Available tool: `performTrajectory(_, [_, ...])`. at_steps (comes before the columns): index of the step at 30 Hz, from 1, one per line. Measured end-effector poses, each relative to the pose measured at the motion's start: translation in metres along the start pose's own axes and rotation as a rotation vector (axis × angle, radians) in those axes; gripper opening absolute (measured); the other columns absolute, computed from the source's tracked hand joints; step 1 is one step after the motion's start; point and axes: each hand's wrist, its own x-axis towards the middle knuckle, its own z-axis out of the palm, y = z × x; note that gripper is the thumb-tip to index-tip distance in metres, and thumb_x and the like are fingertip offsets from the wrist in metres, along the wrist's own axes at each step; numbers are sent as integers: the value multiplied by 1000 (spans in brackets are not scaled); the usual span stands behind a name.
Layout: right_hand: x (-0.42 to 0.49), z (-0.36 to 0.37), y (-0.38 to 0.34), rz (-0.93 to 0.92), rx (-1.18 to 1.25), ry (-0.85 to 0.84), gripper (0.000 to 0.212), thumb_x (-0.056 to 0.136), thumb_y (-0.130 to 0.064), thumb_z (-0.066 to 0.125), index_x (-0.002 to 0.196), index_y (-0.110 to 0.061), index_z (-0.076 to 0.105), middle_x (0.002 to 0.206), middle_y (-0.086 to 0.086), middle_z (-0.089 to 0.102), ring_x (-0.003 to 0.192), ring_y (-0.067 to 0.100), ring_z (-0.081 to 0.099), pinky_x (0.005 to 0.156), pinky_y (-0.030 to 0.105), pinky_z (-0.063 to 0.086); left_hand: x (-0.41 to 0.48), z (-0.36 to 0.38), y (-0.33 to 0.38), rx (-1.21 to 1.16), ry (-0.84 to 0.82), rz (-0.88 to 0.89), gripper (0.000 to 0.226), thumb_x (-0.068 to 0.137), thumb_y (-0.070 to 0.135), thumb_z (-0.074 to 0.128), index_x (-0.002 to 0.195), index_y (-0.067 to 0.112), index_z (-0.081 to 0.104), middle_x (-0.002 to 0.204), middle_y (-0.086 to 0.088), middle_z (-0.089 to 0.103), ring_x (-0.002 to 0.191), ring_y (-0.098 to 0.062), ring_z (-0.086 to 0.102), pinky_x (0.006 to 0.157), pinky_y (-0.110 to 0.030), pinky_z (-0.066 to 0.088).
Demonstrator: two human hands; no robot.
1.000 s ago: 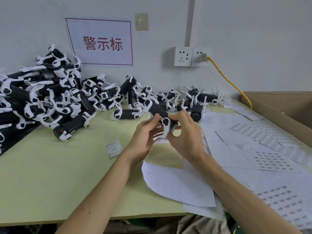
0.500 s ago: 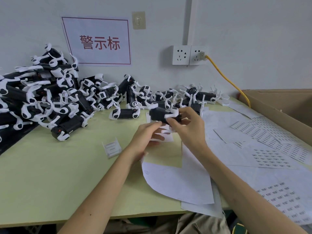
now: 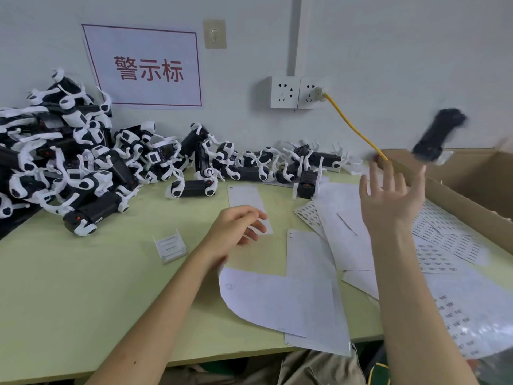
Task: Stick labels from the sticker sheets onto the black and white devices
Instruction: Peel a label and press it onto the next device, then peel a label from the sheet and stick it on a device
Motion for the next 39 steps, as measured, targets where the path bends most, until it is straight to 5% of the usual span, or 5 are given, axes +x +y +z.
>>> performTrajectory(12, [-37,20,80,66,-1278,-470,18,97,-13,59,104,-23,73,89,-2,77,74,14,73,70,29,47,0,-3,2,73,160,69,27,101,12,49,91,15,73,48,-5,55,34,-17,41,39,-20,30])
performTrajectory(25, [-72,30,89,513,-1308,-1096,52,79,-38,76,128,-26,63,121,5,71,115,24,66,103,38,48,5,-31,9,-700,777,-7,13,89,8,50,81,11,60,46,2,27,37,-12,18,41,-16,13])
performTrajectory(31, [-71,27,90,456,-1616,-1263,81,64,-44,90,132,-55,47,141,-25,50,131,-15,40,99,4,36,4,-50,9,-929,1107,35,15,82,5,45,70,13,50,45,3,28,38,-16,19,46,-19,14])
performTrajectory(36, [-61,23,97,5,-1775,-1104,12,87,-15,77,83,-26,74,80,-17,69,77,1,61,76,25,45,2,-66,7,-988,1161,-90,7,78,12,46,80,16,51,48,5,31,42,-18,23,52,-22,23])
performTrajectory(39, [-55,25,96,-107,-1542,-810,25,95,-14,70,71,-16,64,60,-12,53,56,7,46,57,27,37,2,-68,6,-854,1166,-32,10,82,10,46,76,15,53,43,5,35,40,-16,25,47,-20,22])
